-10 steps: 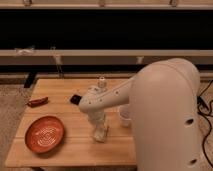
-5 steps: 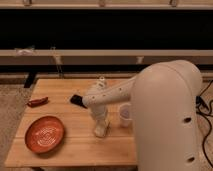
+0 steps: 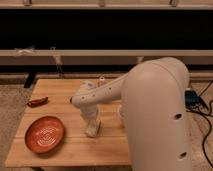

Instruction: Wipe the white sponge on the table

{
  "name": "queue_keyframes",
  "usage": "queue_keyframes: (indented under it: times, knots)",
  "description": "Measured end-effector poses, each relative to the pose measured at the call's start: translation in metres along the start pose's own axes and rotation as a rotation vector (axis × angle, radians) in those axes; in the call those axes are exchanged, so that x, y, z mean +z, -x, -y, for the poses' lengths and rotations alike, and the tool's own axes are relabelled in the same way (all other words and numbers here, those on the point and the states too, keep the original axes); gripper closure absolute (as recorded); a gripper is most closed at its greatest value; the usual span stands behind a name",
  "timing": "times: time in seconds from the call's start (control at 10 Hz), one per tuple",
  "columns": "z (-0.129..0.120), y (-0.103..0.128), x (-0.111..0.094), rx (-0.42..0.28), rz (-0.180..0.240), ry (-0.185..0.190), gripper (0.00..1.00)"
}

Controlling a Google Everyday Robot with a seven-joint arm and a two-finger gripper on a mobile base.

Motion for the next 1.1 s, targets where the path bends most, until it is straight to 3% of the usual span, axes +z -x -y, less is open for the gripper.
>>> queue_keyframes:
  times: [0.4, 0.6, 1.1]
  knots:
    - [0.028, 0.036, 0.001, -0.117, -0.016, 0.018, 1.0]
    - [0.03, 0.048, 0.004, -0.15, -0.019, 0.033, 1.0]
    - [-0.005, 0.058, 0.006, -0.155, -0.02, 0.083, 1.0]
